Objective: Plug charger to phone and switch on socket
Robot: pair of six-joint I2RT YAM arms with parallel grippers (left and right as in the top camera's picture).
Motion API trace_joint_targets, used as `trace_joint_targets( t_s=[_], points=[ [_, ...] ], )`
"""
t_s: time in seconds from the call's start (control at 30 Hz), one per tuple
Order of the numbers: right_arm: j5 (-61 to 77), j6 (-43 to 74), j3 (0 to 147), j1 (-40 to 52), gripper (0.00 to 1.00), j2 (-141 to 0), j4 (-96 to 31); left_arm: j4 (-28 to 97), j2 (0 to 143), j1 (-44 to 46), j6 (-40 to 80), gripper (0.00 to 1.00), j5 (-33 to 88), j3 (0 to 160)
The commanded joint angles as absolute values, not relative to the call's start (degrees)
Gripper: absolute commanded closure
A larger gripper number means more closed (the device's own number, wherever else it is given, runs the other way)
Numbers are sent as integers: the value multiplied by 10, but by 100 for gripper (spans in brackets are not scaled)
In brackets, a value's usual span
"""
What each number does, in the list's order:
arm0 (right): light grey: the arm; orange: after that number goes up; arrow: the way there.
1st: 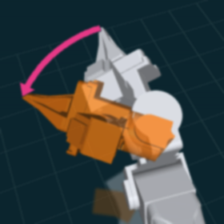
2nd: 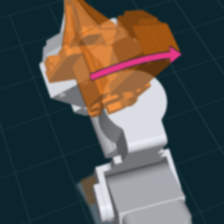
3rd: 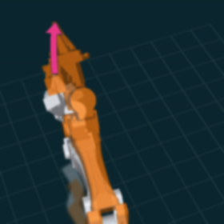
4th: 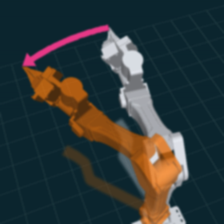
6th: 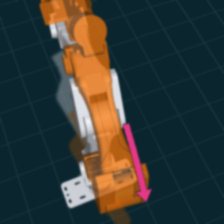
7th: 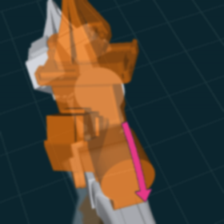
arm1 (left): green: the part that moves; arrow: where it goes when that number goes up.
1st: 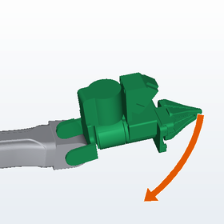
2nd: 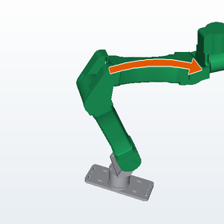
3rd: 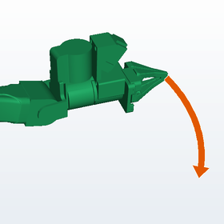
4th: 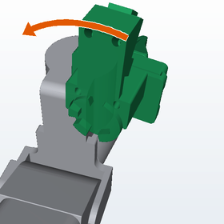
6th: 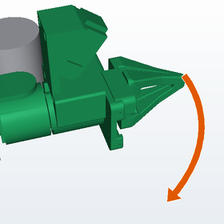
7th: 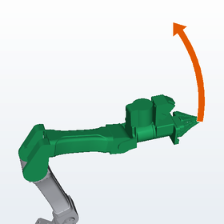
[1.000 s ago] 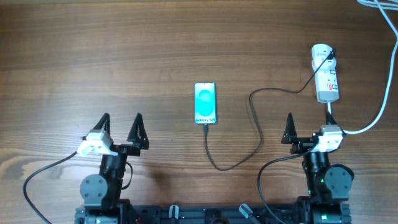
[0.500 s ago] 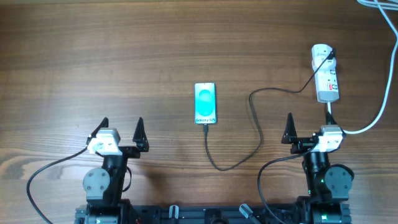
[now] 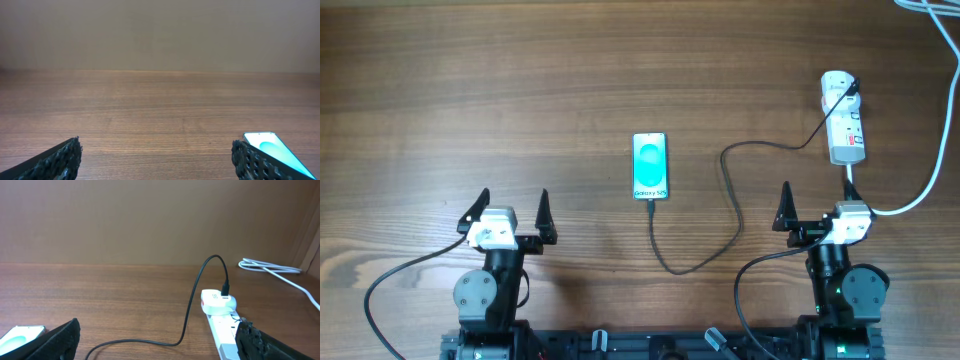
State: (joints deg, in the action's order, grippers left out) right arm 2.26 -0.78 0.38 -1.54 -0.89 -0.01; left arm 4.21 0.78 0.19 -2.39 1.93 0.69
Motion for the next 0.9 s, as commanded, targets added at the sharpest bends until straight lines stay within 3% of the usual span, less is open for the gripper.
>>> trace_joint_targets(
  t_s=[0.0, 0.87],
  points=[
    [15, -15, 3, -11, 0, -2, 2, 43, 2, -2, -13, 0, -19, 3],
    [15, -15, 3, -11, 0, -2, 2, 44, 2, -2, -37, 0, -11, 3]
  ],
)
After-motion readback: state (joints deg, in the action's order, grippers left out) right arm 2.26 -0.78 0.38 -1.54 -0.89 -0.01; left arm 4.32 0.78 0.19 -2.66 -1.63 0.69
